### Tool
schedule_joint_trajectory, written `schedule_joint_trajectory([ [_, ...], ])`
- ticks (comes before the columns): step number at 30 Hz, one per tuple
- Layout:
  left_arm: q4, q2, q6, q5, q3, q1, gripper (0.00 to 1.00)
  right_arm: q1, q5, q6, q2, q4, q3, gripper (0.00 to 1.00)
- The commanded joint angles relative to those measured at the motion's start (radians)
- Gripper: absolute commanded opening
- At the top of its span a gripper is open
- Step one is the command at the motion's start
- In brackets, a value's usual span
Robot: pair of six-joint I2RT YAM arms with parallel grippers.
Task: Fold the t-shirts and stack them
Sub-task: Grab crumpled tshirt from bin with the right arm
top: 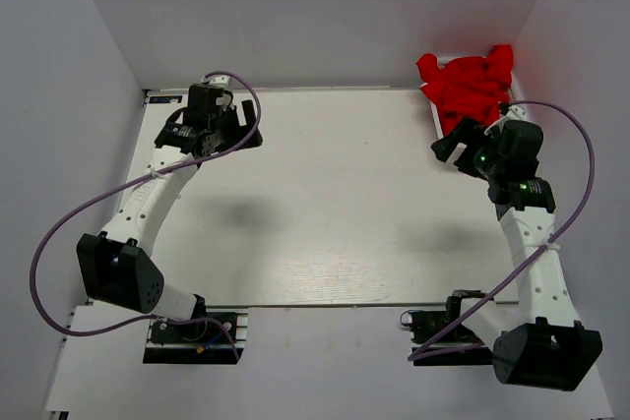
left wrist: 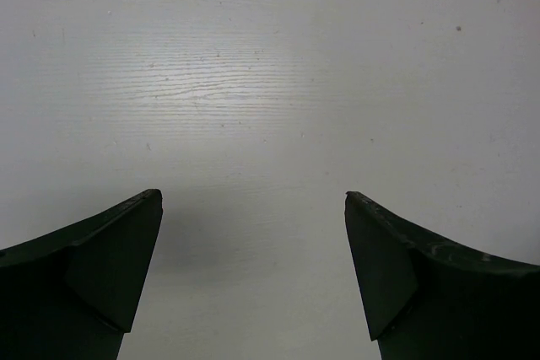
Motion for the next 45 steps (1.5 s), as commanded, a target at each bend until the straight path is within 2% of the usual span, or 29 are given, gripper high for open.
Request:
schedule_joint_trajectory([
  [1, -0.010, -0.049, 0.017, -0.008, 0.003, 0.004, 0.99, 0.004, -0.009, -0.040, -0.014, 0.053, 0.034, 0.91],
  [10, -0.010, -0.058, 0.036, -0.008, 0.003, 0.004, 0.99, 0.000, 0.029, -0.038, 0.078, 0.056, 0.089, 0.91],
  [15, 0.008, -0.077, 0.045, 0.004, -0.029, 0.004, 0.99, 0.000, 0.184, -0.049, 0.202, 0.007, 0.222, 0.91],
  [19, 0.008, -0.077, 0.054, 0.014, -0.029, 0.004, 0.99, -0.002, 0.404, -0.067, 0.301, -0.020, 0.334, 0.91],
  [23, 0.017, -0.066, 0.054, 0.014, -0.039, 0.004, 0.99, -0.004, 0.483, -0.132, 0.401, -0.040, 0.440, 0.91],
  [27, 0.026, -0.046, 0.054, 0.024, -0.039, 0.004, 0.99, -0.011, 0.562, -0.173, 0.551, -0.078, 0.586, 0.91],
  [28, 0.026, -0.033, 0.054, 0.015, -0.029, 0.004, 0.99, -0.014, 0.583, -0.175, 0.634, -0.094, 0.668, 0.91],
  [30, 0.026, -0.022, 0.054, 0.001, -0.029, 0.004, 0.99, -0.022, 0.589, -0.170, 0.694, -0.180, 0.736, 0.91],
  [31, 0.026, -0.013, 0.054, -0.009, -0.029, 0.004, 0.99, -0.030, 0.591, -0.167, 0.788, -0.209, 0.855, 0.91],
  [32, 0.026, -0.012, 0.054, -0.023, -0.029, 0.004, 0.99, -0.033, 0.583, -0.166, 0.821, -0.274, 0.889, 0.91],
  [34, 0.026, 0.000, 0.054, -0.023, -0.040, 0.004, 0.99, -0.046, 0.573, -0.173, 0.913, -0.296, 0.993, 0.91],
  [38, 0.026, 0.037, 0.054, -0.023, -0.029, 0.004, 0.99, -0.068, 0.516, -0.186, 0.986, -0.296, 1.046, 0.91],
  [45, 0.005, 0.109, 0.054, -0.032, 0.014, 0.004, 0.99, -0.105, 0.456, -0.161, 1.023, -0.287, 1.003, 0.91],
])
